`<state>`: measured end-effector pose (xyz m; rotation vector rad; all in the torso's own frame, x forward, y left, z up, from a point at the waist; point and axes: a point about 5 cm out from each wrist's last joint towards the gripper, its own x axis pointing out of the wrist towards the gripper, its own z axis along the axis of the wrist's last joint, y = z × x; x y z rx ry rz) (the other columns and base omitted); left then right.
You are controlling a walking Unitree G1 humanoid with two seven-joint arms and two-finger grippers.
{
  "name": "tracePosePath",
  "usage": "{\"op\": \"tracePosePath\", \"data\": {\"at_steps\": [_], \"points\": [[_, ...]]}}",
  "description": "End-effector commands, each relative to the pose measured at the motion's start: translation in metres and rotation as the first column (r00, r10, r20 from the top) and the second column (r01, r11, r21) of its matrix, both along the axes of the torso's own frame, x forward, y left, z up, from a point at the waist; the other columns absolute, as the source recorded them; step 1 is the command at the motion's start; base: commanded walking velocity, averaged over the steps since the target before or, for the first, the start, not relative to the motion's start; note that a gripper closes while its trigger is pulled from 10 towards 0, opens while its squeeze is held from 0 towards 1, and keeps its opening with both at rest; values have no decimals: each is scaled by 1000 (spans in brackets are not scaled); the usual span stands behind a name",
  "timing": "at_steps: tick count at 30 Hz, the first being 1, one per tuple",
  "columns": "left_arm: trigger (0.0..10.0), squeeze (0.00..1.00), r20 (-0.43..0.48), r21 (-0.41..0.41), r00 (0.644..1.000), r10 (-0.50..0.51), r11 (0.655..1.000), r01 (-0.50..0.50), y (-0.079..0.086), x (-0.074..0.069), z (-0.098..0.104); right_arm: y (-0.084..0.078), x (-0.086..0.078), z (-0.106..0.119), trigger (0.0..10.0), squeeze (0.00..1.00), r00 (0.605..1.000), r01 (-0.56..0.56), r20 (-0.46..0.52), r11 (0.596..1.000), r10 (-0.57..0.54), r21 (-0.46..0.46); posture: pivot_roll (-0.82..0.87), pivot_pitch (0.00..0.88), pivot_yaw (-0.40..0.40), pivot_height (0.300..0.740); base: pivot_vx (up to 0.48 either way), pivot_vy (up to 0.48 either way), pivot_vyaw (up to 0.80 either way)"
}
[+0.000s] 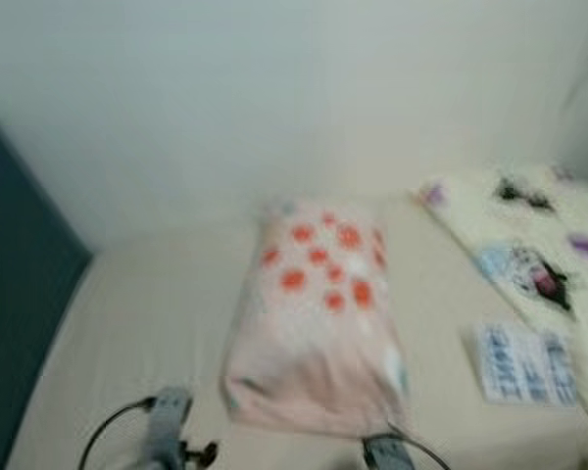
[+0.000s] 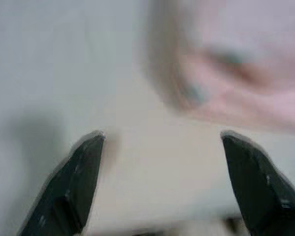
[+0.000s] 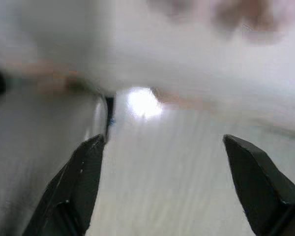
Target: Clean up the room
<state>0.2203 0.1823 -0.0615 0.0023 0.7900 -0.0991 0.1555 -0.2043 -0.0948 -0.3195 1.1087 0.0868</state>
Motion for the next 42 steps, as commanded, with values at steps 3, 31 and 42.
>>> {"op": "tracePosePath", "data": {"at_steps": [3, 31, 42], "points": [[10000, 0, -73, 1, 997, 4, 1000, -4, 3, -15, -10, 3, -4, -2, 10000, 0, 1000, 27, -3, 999, -27, 18, -105, 0, 44, 710, 0, 0, 0], [10000, 0, -151, -8, 988, 37, 999, -39, 5, -26, -17, -5, -10, -3, 10000, 0, 997, 79, -16, 997, -79, -3, -116, 0, 52, 710, -13, 0, 0], [10000, 0, -134, -8, 991, 14, 1000, -15, -1, -18, -13, -4, -11, -4, 10000, 0, 996, 87, -16, 996, -87, -2, -118, 0, 59, 710, -440, 0, 0]]}}
